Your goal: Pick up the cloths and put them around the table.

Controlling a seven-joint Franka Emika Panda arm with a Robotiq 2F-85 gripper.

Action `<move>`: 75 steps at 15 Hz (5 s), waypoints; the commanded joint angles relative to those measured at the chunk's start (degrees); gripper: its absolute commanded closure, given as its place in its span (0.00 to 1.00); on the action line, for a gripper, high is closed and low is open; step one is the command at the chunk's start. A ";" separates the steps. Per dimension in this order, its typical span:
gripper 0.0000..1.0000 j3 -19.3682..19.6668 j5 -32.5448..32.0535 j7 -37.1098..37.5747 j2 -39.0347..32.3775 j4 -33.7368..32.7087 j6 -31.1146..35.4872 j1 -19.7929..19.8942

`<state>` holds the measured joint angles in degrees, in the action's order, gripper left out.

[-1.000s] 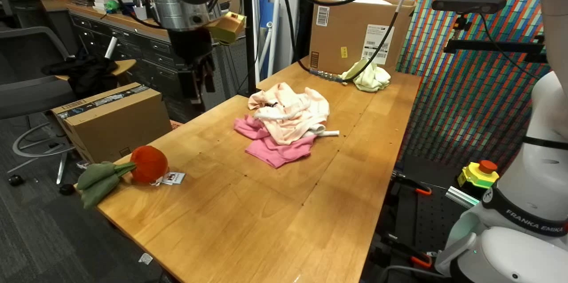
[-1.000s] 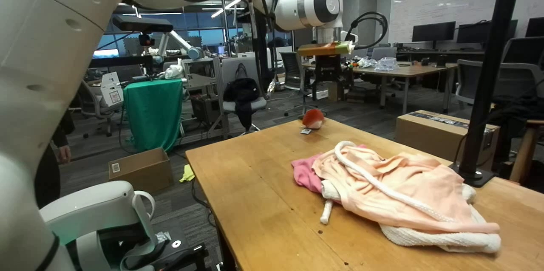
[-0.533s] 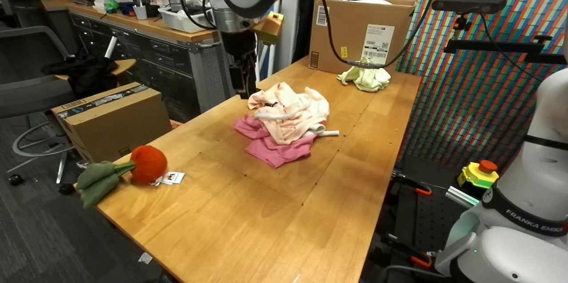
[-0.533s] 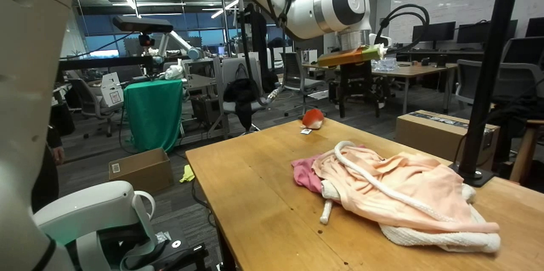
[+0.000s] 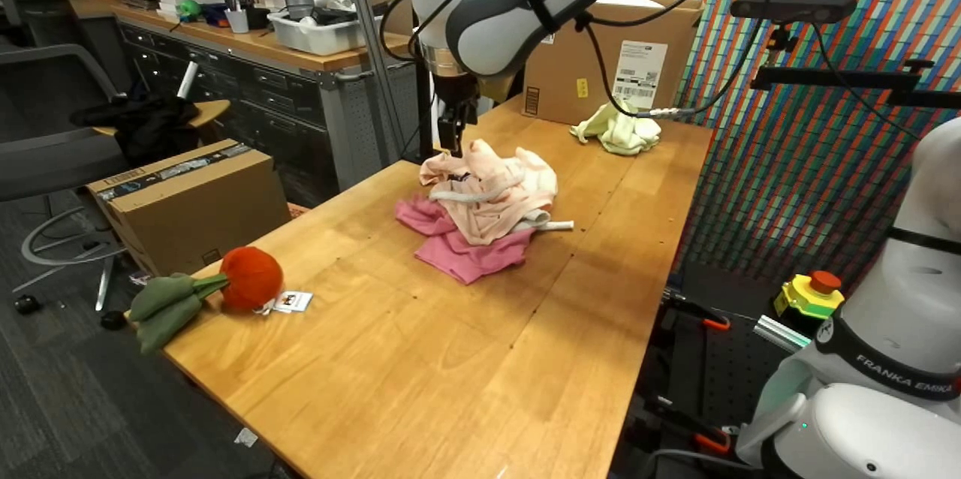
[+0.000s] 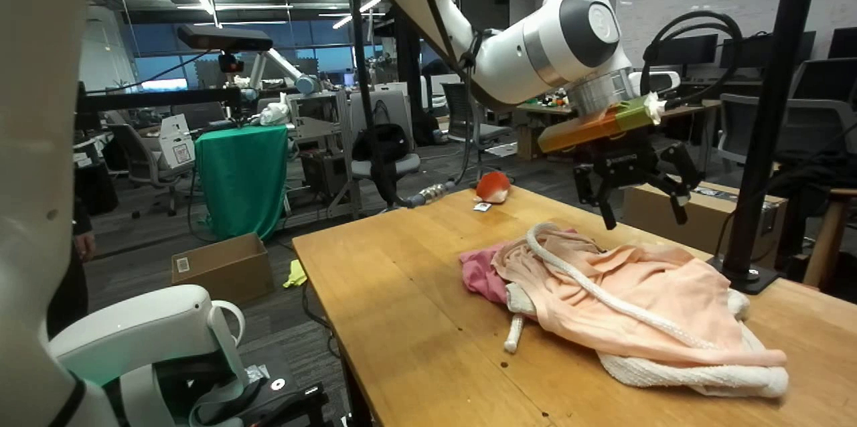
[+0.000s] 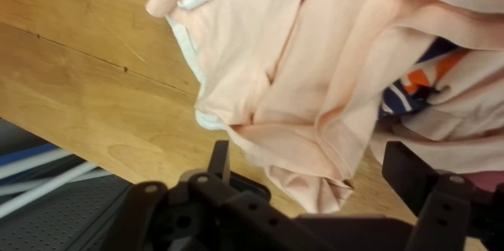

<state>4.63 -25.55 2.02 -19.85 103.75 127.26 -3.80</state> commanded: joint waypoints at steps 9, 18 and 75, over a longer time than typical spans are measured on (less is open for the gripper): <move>0.00 -2.13 14.35 -6.13 1.93 4.03 1.55 6.18; 0.00 -4.31 31.52 -18.45 -0.90 2.77 -0.13 11.08; 0.95 -2.43 16.78 1.62 31.08 11.57 9.62 6.10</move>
<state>1.90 -17.00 12.85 8.07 113.31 141.04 4.54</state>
